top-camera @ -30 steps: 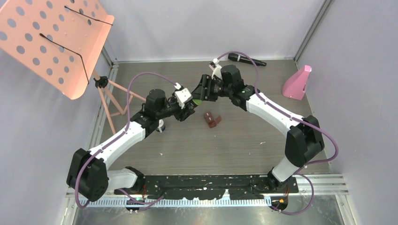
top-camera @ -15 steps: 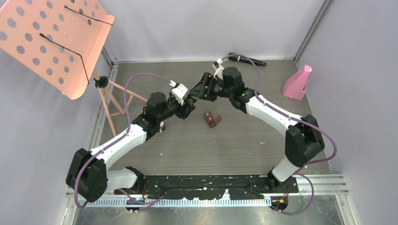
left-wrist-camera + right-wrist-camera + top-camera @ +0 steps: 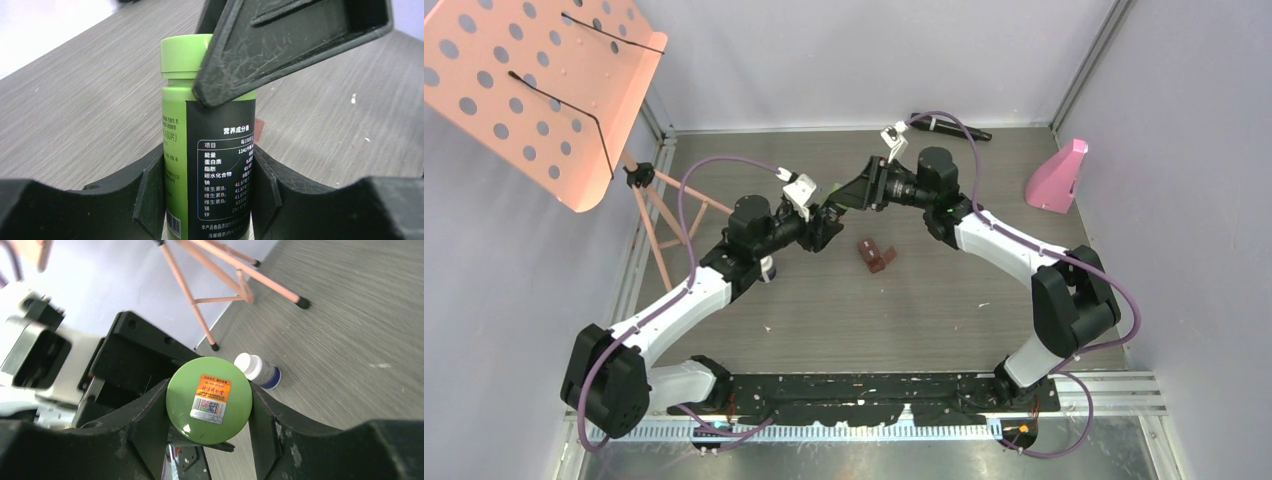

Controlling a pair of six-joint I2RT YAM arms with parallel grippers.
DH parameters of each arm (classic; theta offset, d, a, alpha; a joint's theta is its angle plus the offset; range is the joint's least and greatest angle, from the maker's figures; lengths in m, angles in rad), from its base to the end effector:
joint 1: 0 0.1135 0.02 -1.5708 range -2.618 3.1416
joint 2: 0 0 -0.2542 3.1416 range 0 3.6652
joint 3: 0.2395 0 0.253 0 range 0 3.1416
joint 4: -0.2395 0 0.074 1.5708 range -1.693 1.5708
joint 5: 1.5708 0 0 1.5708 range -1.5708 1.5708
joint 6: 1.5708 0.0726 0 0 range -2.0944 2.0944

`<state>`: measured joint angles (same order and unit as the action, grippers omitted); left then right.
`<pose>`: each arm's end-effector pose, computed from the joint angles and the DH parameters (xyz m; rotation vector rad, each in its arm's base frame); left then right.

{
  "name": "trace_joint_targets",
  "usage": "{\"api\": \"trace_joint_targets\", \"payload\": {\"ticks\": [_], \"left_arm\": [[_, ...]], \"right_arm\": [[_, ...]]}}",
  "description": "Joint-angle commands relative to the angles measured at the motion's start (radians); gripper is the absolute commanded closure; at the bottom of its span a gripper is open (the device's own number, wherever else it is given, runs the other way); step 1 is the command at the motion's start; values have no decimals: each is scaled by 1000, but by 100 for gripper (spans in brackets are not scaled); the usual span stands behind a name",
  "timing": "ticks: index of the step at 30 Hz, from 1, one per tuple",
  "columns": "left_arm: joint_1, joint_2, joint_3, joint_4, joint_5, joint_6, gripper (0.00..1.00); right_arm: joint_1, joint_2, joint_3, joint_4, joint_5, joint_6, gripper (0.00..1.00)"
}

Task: Sort the pills into containers
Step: Unscrew the lid of the pill bottle.

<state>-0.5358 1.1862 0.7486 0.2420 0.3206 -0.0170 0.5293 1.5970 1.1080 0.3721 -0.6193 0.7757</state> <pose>0.2573 -0.1794 0.2716 0.6894 1.6703 -0.6801 0.3275 0.2404 0.2896 -0.2920 1.8806 1.4539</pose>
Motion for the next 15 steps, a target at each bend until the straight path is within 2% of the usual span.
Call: {"api": "trace_joint_targets", "payload": {"ticks": [1, 5, 7, 15], "left_arm": [[0, -35, 38, 65, 275, -21, 100], [-1, -28, 51, 53, 511, 10, 100], [-1, -23, 52, 67, 563, -1, 100], [-1, -9, 55, 74, 506, 46, 100]], "right_arm": [[-68, -32, 5, 386, -289, -126, 70], [-89, -1, 37, 494, -459, -93, 64], [-92, -2, 40, 507, -484, -80, 61], [-98, -91, 27, 208, -325, -197, 51]]}}
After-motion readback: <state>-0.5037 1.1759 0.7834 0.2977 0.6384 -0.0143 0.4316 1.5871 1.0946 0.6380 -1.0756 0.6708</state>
